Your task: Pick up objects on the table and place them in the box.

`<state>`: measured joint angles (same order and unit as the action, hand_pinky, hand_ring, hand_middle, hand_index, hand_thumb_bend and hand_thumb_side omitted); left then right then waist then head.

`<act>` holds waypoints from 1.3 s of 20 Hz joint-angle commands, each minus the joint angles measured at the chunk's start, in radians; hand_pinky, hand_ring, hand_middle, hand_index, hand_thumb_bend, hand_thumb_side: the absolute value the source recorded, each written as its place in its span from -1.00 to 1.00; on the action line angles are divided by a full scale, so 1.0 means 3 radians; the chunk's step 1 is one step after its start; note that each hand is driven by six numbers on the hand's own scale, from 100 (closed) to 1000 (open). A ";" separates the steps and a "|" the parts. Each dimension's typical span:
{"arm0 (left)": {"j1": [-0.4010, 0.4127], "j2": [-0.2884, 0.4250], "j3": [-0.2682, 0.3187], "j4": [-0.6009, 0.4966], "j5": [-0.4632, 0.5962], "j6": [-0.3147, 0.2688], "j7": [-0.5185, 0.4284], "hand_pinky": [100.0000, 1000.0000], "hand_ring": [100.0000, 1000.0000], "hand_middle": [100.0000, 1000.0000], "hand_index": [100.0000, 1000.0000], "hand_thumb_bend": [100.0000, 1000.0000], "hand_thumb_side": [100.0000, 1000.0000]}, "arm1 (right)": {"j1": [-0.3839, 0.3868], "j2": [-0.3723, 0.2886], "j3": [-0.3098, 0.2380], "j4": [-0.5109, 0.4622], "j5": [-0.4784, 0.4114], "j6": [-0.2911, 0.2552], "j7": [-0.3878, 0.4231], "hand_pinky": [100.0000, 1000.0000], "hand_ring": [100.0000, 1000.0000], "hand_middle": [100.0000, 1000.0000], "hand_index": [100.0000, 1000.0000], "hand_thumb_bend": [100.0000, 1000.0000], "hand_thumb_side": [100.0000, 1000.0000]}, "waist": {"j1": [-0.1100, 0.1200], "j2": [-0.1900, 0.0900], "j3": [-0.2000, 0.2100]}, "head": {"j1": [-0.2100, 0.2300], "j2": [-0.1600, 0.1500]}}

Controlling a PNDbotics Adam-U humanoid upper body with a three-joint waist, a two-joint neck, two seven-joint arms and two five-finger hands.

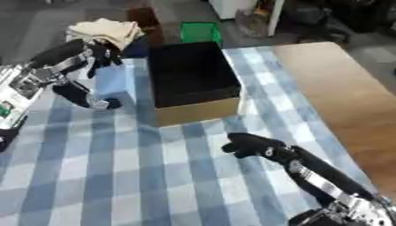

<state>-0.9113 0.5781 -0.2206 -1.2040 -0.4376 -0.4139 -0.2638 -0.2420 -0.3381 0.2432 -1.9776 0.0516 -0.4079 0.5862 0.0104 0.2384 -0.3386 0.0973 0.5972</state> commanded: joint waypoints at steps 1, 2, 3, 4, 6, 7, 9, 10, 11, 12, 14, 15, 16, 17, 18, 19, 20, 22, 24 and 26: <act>-0.0113 0.0156 0.0101 -0.0038 0.0174 0.0121 0.0107 0.34 -0.66 -0.68 0.24 -0.54 -1.00 | -0.0089 0.0005 0.0031 -0.0075 -0.0064 -0.0009 0.0047 0.64 1.00 0.69 1.00 -0.26 -0.62 | 0.0011 -0.0027 -0.0070 | 0.0065 -0.0091; -0.0125 0.0177 0.0122 -0.0021 0.0225 0.0157 0.0144 0.34 -0.66 -0.68 0.24 -0.53 -1.00 | -0.0118 0.0015 0.0046 -0.0075 -0.0081 -0.0007 0.0062 0.64 1.00 0.69 1.00 -0.26 -0.62 | 0.0023 -0.0012 -0.0117 | 0.0082 -0.0112; -0.0139 0.0198 0.0142 -0.0004 0.0275 0.0189 0.0181 0.35 -0.66 -0.68 0.25 -0.53 -1.00 | -0.0146 0.0027 0.0058 -0.0075 -0.0096 -0.0002 0.0078 0.64 1.00 0.69 1.00 -0.27 -0.61 | 0.0039 0.0004 -0.0166 | 0.0098 -0.0134; -0.0151 0.0219 0.0156 0.0011 0.0328 0.0214 0.0215 0.35 -0.66 -0.68 0.24 -0.54 -1.00 | -0.0169 0.0039 0.0068 -0.0075 -0.0109 0.0006 0.0094 0.64 1.00 0.69 1.00 -0.28 -0.60 | 0.0053 0.0018 -0.0206 | 0.0111 -0.0151; -0.0177 0.0257 0.0180 0.0043 0.0428 0.0253 0.0276 0.35 -0.65 -0.68 0.24 -0.53 -1.00 | -0.0217 0.0059 0.0093 -0.0075 -0.0134 0.0023 0.0129 0.64 1.00 0.68 1.00 -0.30 -0.59 | 0.0093 0.0053 -0.0294 | 0.0143 -0.0189; -0.0190 0.0271 0.0186 0.0057 0.0463 0.0264 0.0303 0.36 -0.64 -0.67 0.25 -0.52 -1.00 | -0.0240 0.0069 0.0106 -0.0075 -0.0143 0.0032 0.0149 0.64 1.00 0.68 1.00 -0.31 -0.58 | 0.0116 0.0070 -0.0336 | 0.0160 -0.0206; -0.0216 0.0282 0.0191 0.0082 0.0483 0.0262 0.0358 0.37 -0.59 -0.61 0.26 -0.48 -1.00 | -0.0283 0.0094 0.0121 -0.0075 -0.0162 0.0059 0.0178 0.63 1.00 0.68 1.00 -0.33 -0.56 | 0.0162 0.0100 -0.0411 | 0.0187 -0.0236; -0.0227 0.0282 0.0190 0.0095 0.0467 0.0251 0.0385 0.38 -0.58 -0.60 0.26 -0.47 -1.00 | -0.0305 0.0106 0.0127 -0.0075 -0.0171 0.0073 0.0191 0.63 1.00 0.68 1.00 -0.33 -0.56 | 0.0181 0.0113 -0.0443 | 0.0198 -0.0247; -0.0235 0.0279 0.0183 0.0109 0.0440 0.0235 0.0406 0.39 -0.53 -0.55 0.27 -0.43 -1.00 | -0.0325 0.0115 0.0134 -0.0075 -0.0181 0.0083 0.0202 0.63 1.00 0.68 1.00 -0.34 -0.55 | 0.0200 0.0126 -0.0474 | 0.0208 -0.0256; -0.0239 0.0271 0.0175 0.0124 0.0405 0.0217 0.0425 0.40 -0.52 -0.53 0.27 -0.42 -1.00 | -0.0343 0.0124 0.0140 -0.0075 -0.0189 0.0092 0.0213 0.63 1.00 0.68 1.00 -0.34 -0.55 | 0.0215 0.0137 -0.0502 | 0.0217 -0.0264; -0.0241 0.0240 0.0159 0.0165 0.0324 0.0179 0.0456 0.44 -0.45 -0.42 0.29 -0.33 -1.00 | -0.0368 0.0148 0.0143 -0.0075 -0.0205 0.0116 0.0227 0.63 1.00 0.68 1.00 -0.39 -0.53 | 0.0242 0.0159 -0.0552 | 0.0236 -0.0284; -0.0238 0.0223 0.0150 0.0191 0.0279 0.0161 0.0463 0.46 -0.41 -0.35 0.32 -0.28 -0.98 | -0.0377 0.0160 0.0140 -0.0075 -0.0210 0.0128 0.0231 0.63 1.00 0.68 1.00 -0.40 -0.52 | 0.0252 0.0168 -0.0574 | 0.0246 -0.0289; -0.0236 0.0208 0.0144 0.0217 0.0230 0.0142 0.0470 0.47 -0.36 -0.29 0.35 -0.20 -0.94 | -0.0382 0.0170 0.0136 -0.0075 -0.0214 0.0139 0.0232 0.63 1.00 0.68 1.00 -0.40 -0.52 | 0.0259 0.0174 -0.0588 | 0.0253 -0.0291; -0.0232 0.0196 0.0135 0.0242 0.0178 0.0122 0.0471 0.49 -0.32 -0.25 0.36 -0.13 -0.89 | -0.0382 0.0176 0.0130 -0.0075 -0.0214 0.0149 0.0232 0.63 1.00 0.68 1.00 -0.40 -0.52 | 0.0264 0.0178 -0.0597 | 0.0258 -0.0290; -0.0227 0.0186 0.0126 0.0264 0.0124 0.0100 0.0468 0.52 -0.22 -0.18 0.38 0.00 -0.79 | -0.0380 0.0180 0.0123 -0.0075 -0.0212 0.0157 0.0230 0.63 1.00 0.68 1.00 -0.41 -0.52 | 0.0267 0.0180 -0.0600 | 0.0262 -0.0287; -0.0221 0.0180 0.0115 0.0279 0.0070 0.0077 0.0457 0.56 -0.12 -0.09 0.39 0.08 -0.69 | -0.0379 0.0182 0.0116 -0.0075 -0.0209 0.0163 0.0226 0.63 1.00 0.68 1.00 -0.41 -0.51 | 0.0271 0.0181 -0.0599 | 0.0266 -0.0286; -0.0213 0.0176 0.0099 0.0288 0.0016 0.0052 0.0431 0.58 -0.06 -0.04 0.40 0.12 -0.62 | -0.0378 0.0182 0.0112 -0.0075 -0.0208 0.0168 0.0221 0.63 1.00 0.68 1.00 -0.41 -0.51 | 0.0274 0.0180 -0.0596 | 0.0268 -0.0283; -0.0192 0.0169 0.0063 0.0290 -0.0091 -0.0006 0.0352 0.70 0.17 0.16 0.47 0.40 -0.29 | -0.0375 0.0178 0.0108 -0.0075 -0.0206 0.0176 0.0217 0.63 1.00 0.68 1.00 -0.41 -0.51 | 0.0277 0.0172 -0.0584 | 0.0270 -0.0277; -0.0171 0.0153 0.0057 0.0265 -0.0194 -0.0056 0.0279 0.81 0.36 0.34 0.51 0.62 -0.03 | -0.0369 0.0176 0.0107 -0.0075 -0.0207 0.0181 0.0215 0.63 1.00 0.68 1.00 -0.42 -0.51 | 0.0274 0.0163 -0.0568 | 0.0265 -0.0272; -0.0149 0.0140 0.0065 0.0214 -0.0281 -0.0099 0.0247 0.90 0.47 0.45 0.54 0.77 0.12 | -0.0358 0.0171 0.0105 -0.0075 -0.0208 0.0185 0.0213 0.63 1.00 0.68 1.00 -0.42 -0.51 | 0.0266 0.0149 -0.0543 | 0.0265 -0.0262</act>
<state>-0.9407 0.6050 -0.2058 -1.1169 -0.5030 -0.4346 -0.1807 -0.3428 -0.2791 0.2835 -1.9777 -0.0024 -0.3547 0.6527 0.0986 0.3071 -0.5009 0.1747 0.5255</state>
